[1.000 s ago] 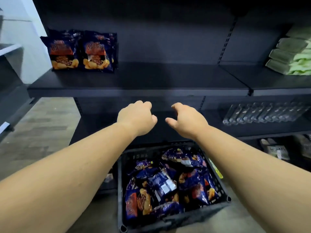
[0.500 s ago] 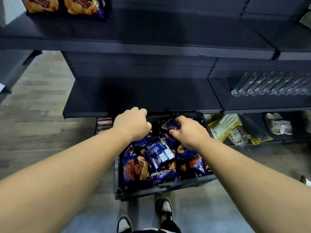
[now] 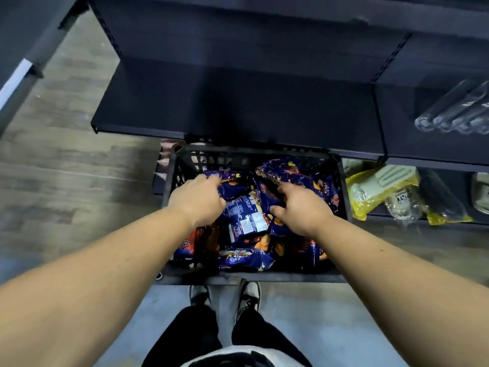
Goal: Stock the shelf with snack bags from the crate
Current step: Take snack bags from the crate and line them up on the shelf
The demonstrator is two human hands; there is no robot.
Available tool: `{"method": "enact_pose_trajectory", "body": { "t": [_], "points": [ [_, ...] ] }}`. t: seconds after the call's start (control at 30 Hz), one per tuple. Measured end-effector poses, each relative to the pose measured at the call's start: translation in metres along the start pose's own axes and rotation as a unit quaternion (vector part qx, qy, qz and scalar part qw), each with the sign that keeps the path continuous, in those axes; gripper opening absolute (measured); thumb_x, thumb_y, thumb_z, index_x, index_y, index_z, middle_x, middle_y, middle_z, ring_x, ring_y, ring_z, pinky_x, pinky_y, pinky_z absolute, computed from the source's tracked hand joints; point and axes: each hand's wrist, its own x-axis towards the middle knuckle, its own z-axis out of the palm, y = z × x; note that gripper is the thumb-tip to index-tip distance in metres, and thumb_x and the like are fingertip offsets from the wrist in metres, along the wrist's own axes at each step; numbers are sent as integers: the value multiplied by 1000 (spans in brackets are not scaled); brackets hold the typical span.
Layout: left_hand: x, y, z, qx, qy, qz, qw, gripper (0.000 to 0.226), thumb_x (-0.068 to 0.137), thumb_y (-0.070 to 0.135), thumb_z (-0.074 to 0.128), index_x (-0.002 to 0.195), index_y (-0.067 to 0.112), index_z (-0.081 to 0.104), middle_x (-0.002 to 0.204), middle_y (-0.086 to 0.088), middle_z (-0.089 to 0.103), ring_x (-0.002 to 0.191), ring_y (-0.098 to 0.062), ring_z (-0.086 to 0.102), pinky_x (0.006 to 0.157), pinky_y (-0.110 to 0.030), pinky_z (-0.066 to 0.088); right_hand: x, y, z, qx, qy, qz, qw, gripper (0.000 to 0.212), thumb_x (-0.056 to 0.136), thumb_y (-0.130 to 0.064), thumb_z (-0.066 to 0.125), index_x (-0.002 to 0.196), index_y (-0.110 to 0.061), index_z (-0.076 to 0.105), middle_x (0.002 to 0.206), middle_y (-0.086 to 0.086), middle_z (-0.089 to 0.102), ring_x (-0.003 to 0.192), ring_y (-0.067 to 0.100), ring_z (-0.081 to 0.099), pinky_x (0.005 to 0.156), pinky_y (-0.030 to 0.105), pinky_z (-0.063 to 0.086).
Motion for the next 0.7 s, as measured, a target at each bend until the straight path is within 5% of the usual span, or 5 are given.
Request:
{"method": "enact_pose_trajectory", "body": {
  "t": [0.33, 0.5, 0.7],
  "points": [
    [22, -27, 64, -26, -75, -50, 996, 45, 93, 33, 47, 135, 18, 40, 131, -11, 45, 117, -35, 48, 87, -39, 41, 36, -13, 66, -120, -66, -71, 988, 65, 88, -44, 61, 141, -17, 35, 140, 10, 44, 129, 31, 38, 106, 43, 33],
    [34, -37, 88, -36, -93, -52, 994, 51, 92, 35, 50, 139, 20, 38, 135, -10, 44, 123, -32, 45, 95, -40, 41, 55, -20, 100, -199, -139, -93, 966, 90, 89, -48, 62, 153, -21, 5, 160, 9, 11, 147, 31, 6, 118, 53, 10],
    [44, -39, 103, -40, -91, -47, 994, 51, 93, 37, 51, 140, 22, 37, 134, -8, 44, 123, -30, 44, 93, -42, 42, 71, -19, 131, -199, -145, -55, 968, 93, 94, -34, 59, 153, -25, -11, 162, 8, -8, 148, 32, -5, 119, 51, 8]
  ]
}}
